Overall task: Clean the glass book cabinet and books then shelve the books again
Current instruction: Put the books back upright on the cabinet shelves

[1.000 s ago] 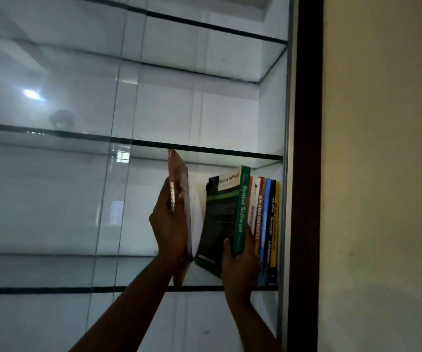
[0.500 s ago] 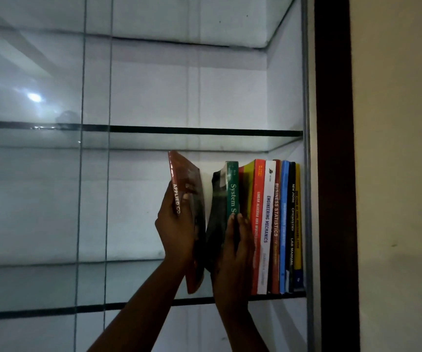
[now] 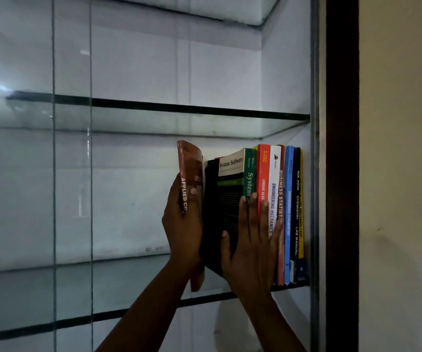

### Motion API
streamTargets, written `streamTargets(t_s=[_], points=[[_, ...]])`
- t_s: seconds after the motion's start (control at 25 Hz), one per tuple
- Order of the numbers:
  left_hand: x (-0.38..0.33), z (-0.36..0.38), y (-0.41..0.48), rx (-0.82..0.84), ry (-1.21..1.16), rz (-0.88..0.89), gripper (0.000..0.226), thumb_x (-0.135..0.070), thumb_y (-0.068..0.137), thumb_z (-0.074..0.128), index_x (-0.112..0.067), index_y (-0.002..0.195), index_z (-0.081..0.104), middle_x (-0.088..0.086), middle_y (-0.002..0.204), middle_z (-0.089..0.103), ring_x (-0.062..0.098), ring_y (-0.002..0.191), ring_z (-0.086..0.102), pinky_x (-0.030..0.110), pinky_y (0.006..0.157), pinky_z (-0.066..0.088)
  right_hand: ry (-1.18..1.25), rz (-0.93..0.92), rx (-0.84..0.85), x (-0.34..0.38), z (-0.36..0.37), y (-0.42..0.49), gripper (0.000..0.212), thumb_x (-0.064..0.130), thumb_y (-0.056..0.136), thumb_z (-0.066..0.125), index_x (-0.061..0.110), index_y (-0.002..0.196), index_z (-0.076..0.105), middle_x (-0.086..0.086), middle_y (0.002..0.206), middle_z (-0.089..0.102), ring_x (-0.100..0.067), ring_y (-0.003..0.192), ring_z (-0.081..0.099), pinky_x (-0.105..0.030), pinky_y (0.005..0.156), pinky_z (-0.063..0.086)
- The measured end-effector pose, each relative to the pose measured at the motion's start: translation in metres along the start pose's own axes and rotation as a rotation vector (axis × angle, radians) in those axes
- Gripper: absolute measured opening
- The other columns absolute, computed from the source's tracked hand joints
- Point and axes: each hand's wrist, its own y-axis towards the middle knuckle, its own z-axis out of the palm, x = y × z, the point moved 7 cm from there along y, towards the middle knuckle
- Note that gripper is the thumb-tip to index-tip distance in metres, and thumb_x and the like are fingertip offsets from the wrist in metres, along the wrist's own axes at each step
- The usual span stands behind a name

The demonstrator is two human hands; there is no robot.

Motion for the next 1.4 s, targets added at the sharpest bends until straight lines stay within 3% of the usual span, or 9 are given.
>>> streamTargets(t_s=[0.2,0.36,0.48,0.56,0.68,0.88,1.0,1.16,1.4], points=[[0.011,0.013,-0.001,0.187,-0.095,-0.084,0.041,-0.035,0.097,0.043,-0.034,0.138,0.042,-0.010,0.131,0.055,0.003,0.114,0.054,0.029,0.096,0.047,0.023,0.013,0.037,0.000,-0.001,0.004,0.064,0.047,0.093,0.027,0.017,0.148,0.014,-0.005,0.155,0.015,-0.018,0.144,0.008,-0.049,0.115,0.006],[0.024,0.031,-0.025,0.432,-0.077,-0.175,0.047,-0.058,0.092,0.034,-0.047,0.138,0.030,-0.019,0.135,0.046,-0.009,0.114,0.050,0.013,0.086,0.047,0.322,-0.009,0.092,-0.014,-0.015,0.004,0.055,0.039,0.091,0.036,0.026,0.143,0.024,0.007,0.149,0.025,-0.008,0.141,0.014,-0.046,0.114,0.019],[0.055,0.048,-0.042,0.407,-0.171,-0.369,0.072,-0.074,0.077,0.042,-0.039,0.139,0.035,-0.006,0.131,0.055,0.012,0.114,0.059,0.042,0.094,0.051,0.388,-0.022,0.143,-0.027,-0.025,0.009,0.056,0.036,0.088,0.036,0.029,0.142,0.026,0.006,0.148,0.031,-0.009,0.137,0.020,-0.044,0.109,0.025],[0.074,0.060,-0.047,0.402,-0.133,-0.425,0.082,-0.089,0.066,0.040,-0.050,0.138,0.030,-0.005,0.140,0.047,0.022,0.127,0.048,0.059,0.103,0.036,0.387,-0.044,0.211,-0.033,-0.024,0.009,0.057,0.039,0.090,0.032,0.032,0.144,0.017,0.008,0.151,0.022,-0.009,0.139,0.014,-0.044,0.111,0.021],[0.095,0.073,-0.055,0.482,-0.053,-0.454,0.073,-0.095,0.063,0.029,-0.067,0.131,0.023,-0.022,0.152,0.022,0.013,0.144,0.015,0.058,0.113,0.011,0.331,-0.123,0.269,-0.037,-0.019,0.002,0.057,0.042,0.094,0.028,0.031,0.146,0.007,0.008,0.153,0.009,-0.006,0.142,0.000,-0.044,0.113,0.005],[0.079,0.065,-0.056,0.396,-0.180,-0.576,0.073,-0.083,0.071,0.042,-0.046,0.134,0.039,-0.002,0.136,0.053,0.025,0.127,0.048,0.058,0.105,0.032,0.183,-0.194,0.252,-0.039,0.000,-0.007,0.060,0.049,0.098,0.016,0.024,0.149,-0.003,0.004,0.157,-0.010,-0.017,0.145,-0.005,-0.035,0.116,-0.005],[0.046,0.063,-0.062,0.468,-0.288,-0.631,0.046,-0.063,0.091,0.035,-0.035,0.124,0.051,-0.003,0.113,0.066,0.010,0.100,0.066,0.036,0.082,0.053,0.285,-0.195,0.224,-0.039,-0.006,-0.001,0.060,0.044,0.096,0.029,0.022,0.149,0.010,0.001,0.157,0.000,-0.017,0.145,-0.002,-0.034,0.117,-0.006],[0.022,0.031,-0.074,0.404,-0.078,-0.542,0.026,-0.042,0.098,0.036,-0.037,0.121,0.047,-0.025,0.097,0.055,-0.023,0.067,0.055,0.003,0.053,0.045,0.577,-0.106,0.269,-0.036,-0.029,-0.006,0.052,0.037,0.091,0.035,0.023,0.142,0.032,0.003,0.150,0.026,-0.014,0.142,0.013,-0.040,0.114,0.012],[-0.033,-0.125,-0.138,0.255,0.183,-0.458,0.026,-0.036,0.087,0.060,-0.031,0.112,0.066,-0.015,0.120,0.063,-0.005,0.113,0.055,0.025,0.098,0.040,1.053,-0.077,0.663,0.034,-0.084,-0.059,0.033,0.027,0.089,0.049,0.026,0.121,0.057,0.014,0.123,0.052,0.003,0.116,0.047,-0.014,0.096,0.040]])
